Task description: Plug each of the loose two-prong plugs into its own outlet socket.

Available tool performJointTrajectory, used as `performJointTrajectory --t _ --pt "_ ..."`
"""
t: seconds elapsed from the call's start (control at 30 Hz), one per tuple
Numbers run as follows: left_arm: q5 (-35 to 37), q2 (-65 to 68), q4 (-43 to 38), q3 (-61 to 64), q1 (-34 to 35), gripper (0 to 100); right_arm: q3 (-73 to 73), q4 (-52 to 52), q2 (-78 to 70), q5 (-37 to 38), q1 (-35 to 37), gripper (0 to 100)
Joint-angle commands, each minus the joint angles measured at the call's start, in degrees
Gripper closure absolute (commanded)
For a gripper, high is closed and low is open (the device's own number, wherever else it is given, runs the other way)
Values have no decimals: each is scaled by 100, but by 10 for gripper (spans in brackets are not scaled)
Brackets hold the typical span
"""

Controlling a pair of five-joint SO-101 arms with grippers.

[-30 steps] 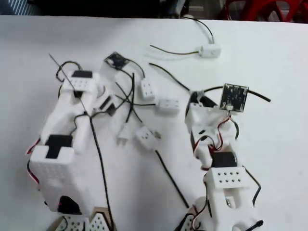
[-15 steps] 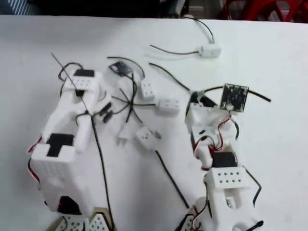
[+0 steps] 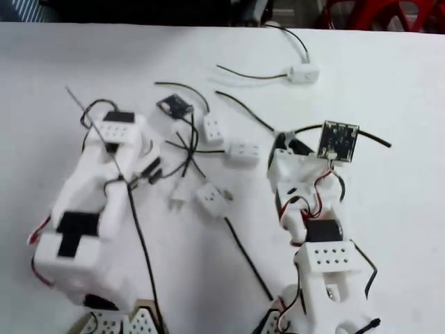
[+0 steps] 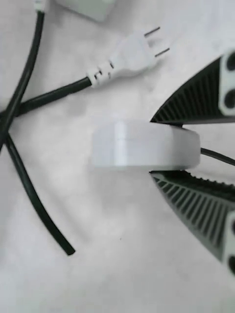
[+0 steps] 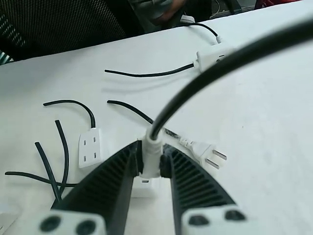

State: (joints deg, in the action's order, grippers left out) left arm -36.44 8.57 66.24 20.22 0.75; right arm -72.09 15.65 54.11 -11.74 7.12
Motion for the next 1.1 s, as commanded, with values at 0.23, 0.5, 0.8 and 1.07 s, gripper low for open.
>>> performJointTrajectory --t 0.23,0.5,0.8,1.07 --pt "9 -1780 -554 1055 207 735 26 -101 84 -9 -4 981" --pt "237 -3275 -158 1407 804 736 53 -92 84 633 426 981" --pt "325 -2905 -1090 1881 646 732 18 189 84 756 769 981" --pt "651 -813 -941 141 629 734 -79 180 84 756 787 981"
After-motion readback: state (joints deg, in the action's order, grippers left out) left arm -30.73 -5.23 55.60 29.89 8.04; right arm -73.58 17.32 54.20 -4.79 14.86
